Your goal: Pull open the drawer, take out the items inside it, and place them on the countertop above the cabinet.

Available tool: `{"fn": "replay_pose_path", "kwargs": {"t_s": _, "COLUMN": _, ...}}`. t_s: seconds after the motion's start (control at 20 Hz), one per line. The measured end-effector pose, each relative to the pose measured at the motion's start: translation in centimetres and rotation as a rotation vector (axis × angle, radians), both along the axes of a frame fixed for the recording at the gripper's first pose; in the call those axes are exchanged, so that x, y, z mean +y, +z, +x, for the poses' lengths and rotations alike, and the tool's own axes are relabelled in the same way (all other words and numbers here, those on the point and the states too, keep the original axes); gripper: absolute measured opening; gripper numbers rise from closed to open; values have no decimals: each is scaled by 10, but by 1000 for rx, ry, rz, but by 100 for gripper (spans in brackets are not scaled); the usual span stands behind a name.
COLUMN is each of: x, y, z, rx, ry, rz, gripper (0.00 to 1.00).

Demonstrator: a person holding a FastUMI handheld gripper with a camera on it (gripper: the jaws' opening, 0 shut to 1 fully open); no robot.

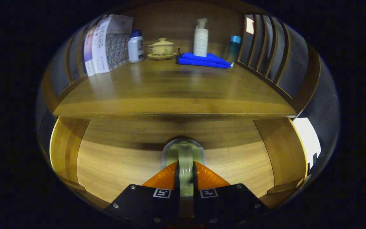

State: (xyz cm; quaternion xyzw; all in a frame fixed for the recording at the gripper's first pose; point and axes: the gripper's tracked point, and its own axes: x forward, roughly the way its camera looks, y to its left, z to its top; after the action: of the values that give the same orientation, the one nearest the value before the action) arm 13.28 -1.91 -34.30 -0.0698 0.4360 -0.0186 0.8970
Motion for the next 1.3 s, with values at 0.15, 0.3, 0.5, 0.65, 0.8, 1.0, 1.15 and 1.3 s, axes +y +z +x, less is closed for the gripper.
{"fn": "replay_pose_path", "kwargs": {"t_s": 0.15, "x": 12, "y": 16, "z": -8, "rx": -46, "ry": 45, "rz": -40, "gripper": 17}}
{"fn": "replay_pose_path", "kwargs": {"t_s": 0.3, "x": 27, "y": 37, "z": -21, "rx": -91, "ry": 70, "rz": -43, "gripper": 17}}
{"fn": "replay_pose_path", "kwargs": {"t_s": 0.5, "x": 39, "y": 74, "z": -33, "rx": -149, "ry": 62, "rz": -27, "gripper": 17}}
{"fn": "replay_pose_path", "kwargs": {"t_s": 0.65, "x": 42, "y": 102, "z": -35, "rx": -208, "ry": 34, "rz": 5, "gripper": 17}}
{"fn": "replay_pose_path", "kwargs": {"t_s": 0.8, "x": 40, "y": 137, "z": -24, "rx": -275, "ry": 4, "rz": 25, "gripper": 17}}
{"fn": "replay_pose_path", "kwargs": {"t_s": 1.0, "x": 37, "y": 174, "z": 7, "rx": -369, "ry": -6, "rz": 40, "gripper": 17}}
{"fn": "replay_pose_path", "kwargs": {"t_s": 1.15, "x": 30, "y": 188, "z": 36, "rx": -423, "ry": -8, "rz": 32, "gripper": 17}}
{"fn": "replay_pose_path", "kwargs": {"t_s": 1.3, "x": 31, "y": 191, "z": 65, "rx": -458, "ry": 26, "rz": 19, "gripper": 17}}
